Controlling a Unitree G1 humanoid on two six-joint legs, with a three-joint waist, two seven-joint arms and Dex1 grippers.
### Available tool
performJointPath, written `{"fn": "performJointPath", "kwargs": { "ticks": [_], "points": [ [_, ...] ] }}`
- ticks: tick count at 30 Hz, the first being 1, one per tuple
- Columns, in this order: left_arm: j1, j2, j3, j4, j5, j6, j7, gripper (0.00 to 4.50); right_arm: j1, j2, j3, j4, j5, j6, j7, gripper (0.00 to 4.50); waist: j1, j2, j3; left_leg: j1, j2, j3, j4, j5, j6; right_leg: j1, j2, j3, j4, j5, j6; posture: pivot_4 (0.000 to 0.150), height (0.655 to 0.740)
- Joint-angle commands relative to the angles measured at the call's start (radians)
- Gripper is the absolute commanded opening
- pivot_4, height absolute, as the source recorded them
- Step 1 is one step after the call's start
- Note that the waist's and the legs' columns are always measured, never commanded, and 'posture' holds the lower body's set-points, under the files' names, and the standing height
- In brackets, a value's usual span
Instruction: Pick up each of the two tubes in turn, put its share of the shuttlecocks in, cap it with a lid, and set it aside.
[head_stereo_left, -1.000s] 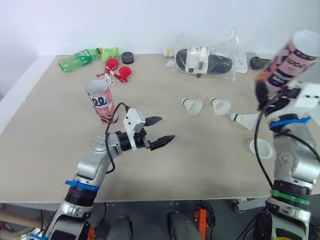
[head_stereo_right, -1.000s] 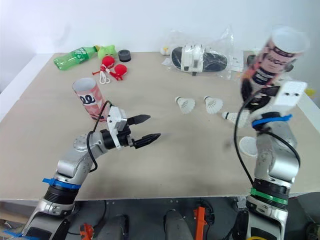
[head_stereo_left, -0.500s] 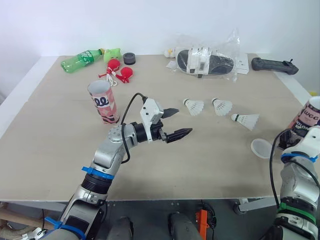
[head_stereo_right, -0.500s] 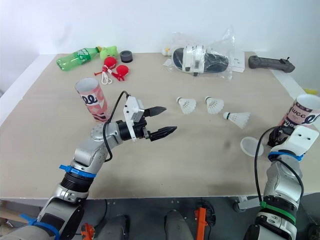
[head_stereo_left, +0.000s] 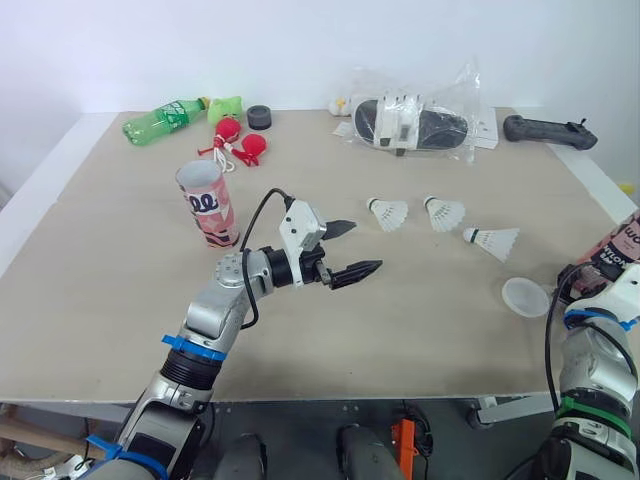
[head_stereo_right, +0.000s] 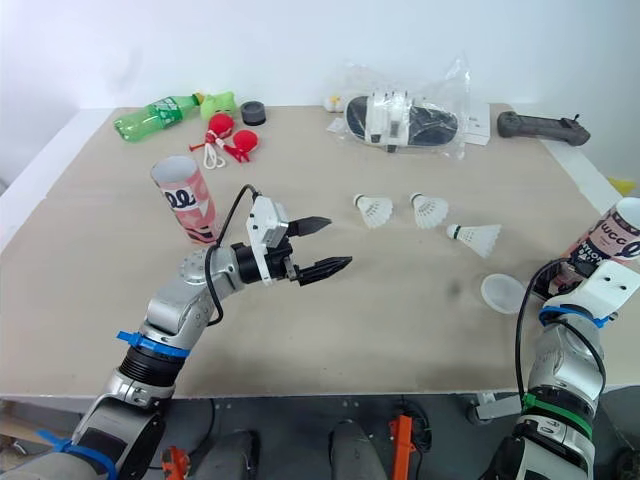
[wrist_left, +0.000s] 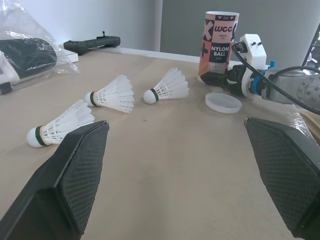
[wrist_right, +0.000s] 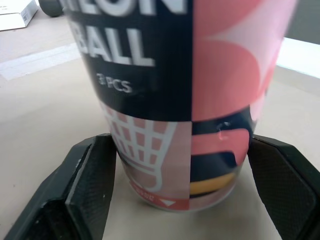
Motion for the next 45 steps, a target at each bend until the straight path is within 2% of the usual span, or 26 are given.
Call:
{"fn": "performJointPath", "kwargs": {
  "ticks": [1, 6, 15, 18, 21, 24, 28, 31, 34, 38, 41, 45],
  "points": [
    [-0.002, 0.004, 0.003, -0.038, -0.003, -0.010, -0.007, 4.50, 0.026, -0.012, -0.014, -0.076, 0.017, -0.015, -0.002, 4.43, 0.000, 0.000, 0.000, 0.000, 0.000, 0.000, 0.000, 0.000, 0.000, 0.000, 0.000, 0.000, 0.000, 0.000, 0.000, 0.150, 0.7400],
    [-0.001, 0.007, 0.005, -0.035, -0.003, -0.012, -0.011, 4.50, 0.091, 0.007, -0.013, -0.189, 0.038, 0.017, -0.003, 4.43, 0.000, 0.000, 0.000, 0.000, 0.000, 0.000, 0.000, 0.000, 0.000, 0.000, 0.000, 0.000, 0.000, 0.000, 0.000, 0.150, 0.7400],
    [0.006, 0.015, 0.009, -0.024, -0.004, -0.018, -0.022, 4.50, 0.278, 0.082, -0.006, -0.582, 0.123, 0.137, 0.015, 4.43, 0.002, 0.001, 0.000, 0.000, 0.000, 0.000, 0.000, 0.000, 0.000, 0.000, 0.000, 0.000, 0.000, 0.000, 0.001, 0.150, 0.7400],
    [0.016, 0.025, 0.017, -0.028, -0.002, -0.018, -0.022, 4.50, 0.346, 0.079, 0.007, -0.715, 0.188, 0.157, 0.108, 4.43, 0.003, 0.001, 0.000, 0.000, 0.000, 0.000, 0.000, 0.000, 0.000, 0.000, 0.000, 0.000, 0.000, 0.000, 0.001, 0.150, 0.7400],
    [0.048, 0.048, 0.036, -0.051, -0.005, -0.011, -0.009, 4.50, 0.403, 0.036, 0.060, -0.863, 0.311, 0.233, 0.272, 4.43, -0.002, 0.001, -0.001, 0.000, 0.000, 0.000, 0.000, 0.000, 0.000, 0.000, 0.000, 0.000, 0.000, 0.000, 0.001, 0.150, 0.7400],
    [0.129, 0.086, 0.073, -0.104, -0.003, -0.004, 0.029, 4.50, 0.433, -0.091, 0.147, -0.986, 0.443, 0.384, 0.462, 4.43, -0.017, 0.003, 0.000, 0.000, 0.000, 0.000, 0.000, 0.000, 0.000, 0.000, 0.000, 0.002, 0.000, 0.000, 0.001, 0.150, 0.7400],
    [0.292, 0.133, 0.157, -0.247, -0.008, -0.003, 0.117, 4.50, 0.336, -0.290, 0.239, -1.051, 0.569, 0.544, 0.648, 4.43, -0.017, 0.001, 0.001, 0.001, 0.000, -0.001, 0.001, 0.000, 0.000, 0.001, 0.000, 0.000, 0.001, 0.001, 0.001, 0.150, 0.7400],
    [0.413, 0.109, 0.256, -0.365, -0.005, 0.007, 0.265, 4.50, 0.212, -0.347, 0.363, -1.043, 0.580, 0.585, 0.758, 4.43, -0.013, -0.003, 0.003, 0.001, 0.001, -0.001, 0.002, 0.000, 0.000, 0.001, 0.000, 0.000, 0.001, 0.002, 0.000, 0.150, 0.7400],
    [0.511, 0.100, 0.298, -0.457, 0.012, 0.025, 0.355, 4.50, 0.091, -0.325, 0.471, -1.008, 0.547, 0.585, 0.812, 4.43, -0.010, -0.006, 0.004, 0.000, 0.001, -0.002, 0.004, 0.000, 0.000, 0.001, 0.001, -0.001, 0.001, 0.002, 0.001, 0.150, 0.7400],
    [0.609, 0.057, 0.322, -0.457, 0.090, -0.020, 0.493, 4.50, -0.048, -0.274, 0.620, -0.921, 0.450, 0.535, 0.906, 4.43, 0.006, -0.007, 0.004, -0.002, 0.000, -0.001, 0.006, 0.000, 0.000, 0.001, -0.001, -0.001, 0.000, 0.002, 0.002, 0.150, 0.7400],
    [0.597, -0.005, 0.334, -0.415, 0.154, -0.044, 0.622, 4.50, -0.117, -0.231, 0.693, -0.858, 0.381, 0.489, 0.963, 4.43, 0.018, -0.008, 0.005, -0.002, 0.000, -0.002, 0.006, 0.000, -0.001, 0.001, -0.001, -0.001, 0.000, 0.003, 0.002, 0.150, 0.7400],
    [0.570, -0.046, 0.319, -0.354, 0.217, -0.052, 0.707, 4.50, -0.154, -0.191, 0.720, -0.834, 0.352, 0.482, 0.990, 4.43, 0.021, -0.008, 0.005, -0.003, 0.000, -0.002, 0.007, 0.000, -0.001, 0.001, -0.001, -0.002, 0.000, 0.003, 0.002, 0.150, 0.7400]
  ]
}}
